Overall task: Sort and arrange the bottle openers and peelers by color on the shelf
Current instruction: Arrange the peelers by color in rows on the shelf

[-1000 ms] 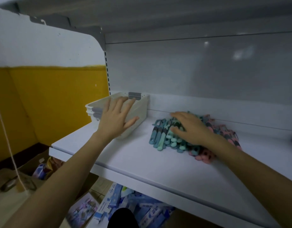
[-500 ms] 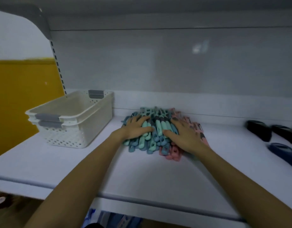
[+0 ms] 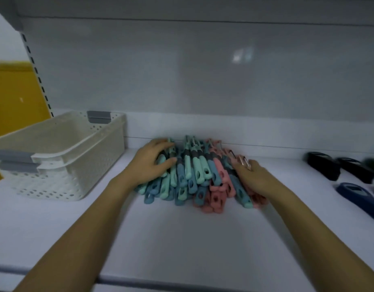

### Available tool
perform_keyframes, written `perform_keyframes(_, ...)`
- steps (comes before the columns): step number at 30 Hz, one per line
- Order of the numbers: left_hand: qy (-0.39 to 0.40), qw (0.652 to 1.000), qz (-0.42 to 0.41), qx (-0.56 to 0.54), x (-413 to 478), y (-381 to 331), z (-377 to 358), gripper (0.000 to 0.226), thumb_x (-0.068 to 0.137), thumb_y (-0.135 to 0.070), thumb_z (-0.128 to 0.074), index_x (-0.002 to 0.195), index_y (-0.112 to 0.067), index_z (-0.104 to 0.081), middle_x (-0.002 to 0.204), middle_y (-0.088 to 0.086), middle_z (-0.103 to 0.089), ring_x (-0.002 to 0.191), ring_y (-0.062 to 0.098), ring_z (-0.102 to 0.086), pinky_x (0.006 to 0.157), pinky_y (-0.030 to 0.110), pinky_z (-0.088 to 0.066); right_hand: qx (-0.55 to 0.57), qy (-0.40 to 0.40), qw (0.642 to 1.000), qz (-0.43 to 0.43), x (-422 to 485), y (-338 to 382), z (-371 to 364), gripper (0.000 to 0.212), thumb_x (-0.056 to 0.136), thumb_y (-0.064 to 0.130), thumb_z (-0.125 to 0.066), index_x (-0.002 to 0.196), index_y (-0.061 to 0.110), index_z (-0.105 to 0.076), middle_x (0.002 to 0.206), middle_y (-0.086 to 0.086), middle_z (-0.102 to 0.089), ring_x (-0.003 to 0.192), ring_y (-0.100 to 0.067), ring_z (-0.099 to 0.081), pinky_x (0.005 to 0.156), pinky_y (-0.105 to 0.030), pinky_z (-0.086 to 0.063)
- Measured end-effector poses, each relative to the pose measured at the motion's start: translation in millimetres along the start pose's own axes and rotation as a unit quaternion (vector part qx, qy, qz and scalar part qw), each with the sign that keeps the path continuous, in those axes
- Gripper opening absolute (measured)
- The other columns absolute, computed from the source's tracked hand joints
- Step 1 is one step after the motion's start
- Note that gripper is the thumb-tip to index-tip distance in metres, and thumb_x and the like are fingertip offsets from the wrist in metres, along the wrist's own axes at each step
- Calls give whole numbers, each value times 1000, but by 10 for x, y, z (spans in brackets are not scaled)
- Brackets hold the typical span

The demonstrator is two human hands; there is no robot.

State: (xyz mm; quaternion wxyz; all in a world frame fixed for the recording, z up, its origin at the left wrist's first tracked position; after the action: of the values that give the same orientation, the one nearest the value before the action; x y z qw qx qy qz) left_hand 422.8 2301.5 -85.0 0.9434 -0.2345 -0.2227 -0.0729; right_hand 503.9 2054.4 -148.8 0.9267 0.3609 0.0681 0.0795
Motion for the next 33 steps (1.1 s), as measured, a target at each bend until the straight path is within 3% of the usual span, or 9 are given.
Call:
perform_keyframes(4, 72, 987, -141, 32, -113, -765, -275, 64, 86, -68, -26, 142, -36, -31, 149, -6, -34, 138, 13, -29, 114, 39, -21, 20, 21, 997, 77, -31, 168, -285, 83, 79, 69, -37, 145, 19, -27, 146, -13, -37, 131, -31, -37, 110, -42, -30)
perform_keyframes(7, 177, 965, -137, 137, -124, -832, -669, 68, 81, -74, -24, 143, -46, -22, 155, -17, -16, 143, 9, -11, 116, 46, -8, 51, 40, 989, 134, -102, 332, -374, 76, 79, 63, -37, 145, 25, -28, 148, -5, -36, 135, -26, -34, 112, -42, -28)
perform_keyframes(12, 125, 967, -133, 179, -66, -830, -481, 74, 70, -80, -16, 123, -40, -49, 129, -13, -45, 118, 12, -45, 96, 38, -39, 88, 71, 980, 163, -161, 392, -384, 54, 95, 26, -44, 145, 17, -27, 148, 0, -30, 138, -17, -26, 116, -35, -20)
perform_keyframes(16, 112, 949, -40, 292, -89, -676, -379, 80, 58, -81, -4, 102, -34, -52, 106, -6, -44, 102, 18, -48, 90, 36, -34, 84, 63, 979, 174, -221, 419, -414, 56, 91, 40, -46, 143, 26, -33, 145, -4, -39, 129, -23, -42, 109, -41, -34)
perform_keyframes(18, 77, 948, -24, 308, -107, -638, -302, 80, 62, -80, -5, 101, -32, -56, 109, -3, -51, 105, 21, -52, 97, 42, -32, 53, 52, 983, 170, -254, 422, -409, 53, 94, 39, -43, 144, 26, -32, 147, -4, -38, 129, -26, -42, 108, -40, -34)
perform_keyframes(21, 24, 951, -152, 268, -200, -926, -356, 66, 81, -67, -25, 115, -24, -62, 122, -1, -59, 115, 23, -56, 101, 52, -32, -54, 11, 984, 169, -254, 393, -351, 48, 97, 35, -35, 144, 25, -29, 145, -9, -40, 126, -33, -42, 106, -39, -33)
perform_keyframes(23, 93, 941, -203, 254, -282, -1100, -588, 65, 85, -62, -20, 127, -28, -55, 136, -6, -52, 129, 17, -44, 108, 49, -22, -131, -5, 981, 146, -238, 337, -297, 51, 97, 39, -33, 145, 25, -26, 146, -9, -38, 125, -34, -41, 105, -40, -33)
perform_keyframes(26, 164, 943, -157, 245, -271, -1109, -735, 74, 79, -64, -2, 125, -33, -51, 134, -13, -49, 127, 10, -38, 107, 39, -17, -184, 3, 977, 108, -211, 184, -186, 49, 96, 39, -33, 141, 21, -30, 144, -8, -39, 123, -34, -42, 102, -41, -33)
perform_keyframes(33, 150, 931, -140, 303, -31, -1633, -951, 38, 98, -41, -31, 121, -20, -54, 127, 2, -51, 118, 22, -44, 104, 39, -24, -254, -64, 962, 76, -352, -401, 394, 45, 100, 28, -24, 143, 16, -25, 148, -7, -31, 126, -30, -37, 106, -34, -28)
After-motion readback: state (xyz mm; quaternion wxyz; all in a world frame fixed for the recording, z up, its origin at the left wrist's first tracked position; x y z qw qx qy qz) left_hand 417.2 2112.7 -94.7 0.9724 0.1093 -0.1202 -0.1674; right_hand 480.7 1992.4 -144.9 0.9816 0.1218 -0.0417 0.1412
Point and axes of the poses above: each hand's wrist, its own x-axis towards the middle knuckle, its own z-axis out of the back of the hand, y = z × x, the point moved 10 cm from there along x, towards the middle knuckle
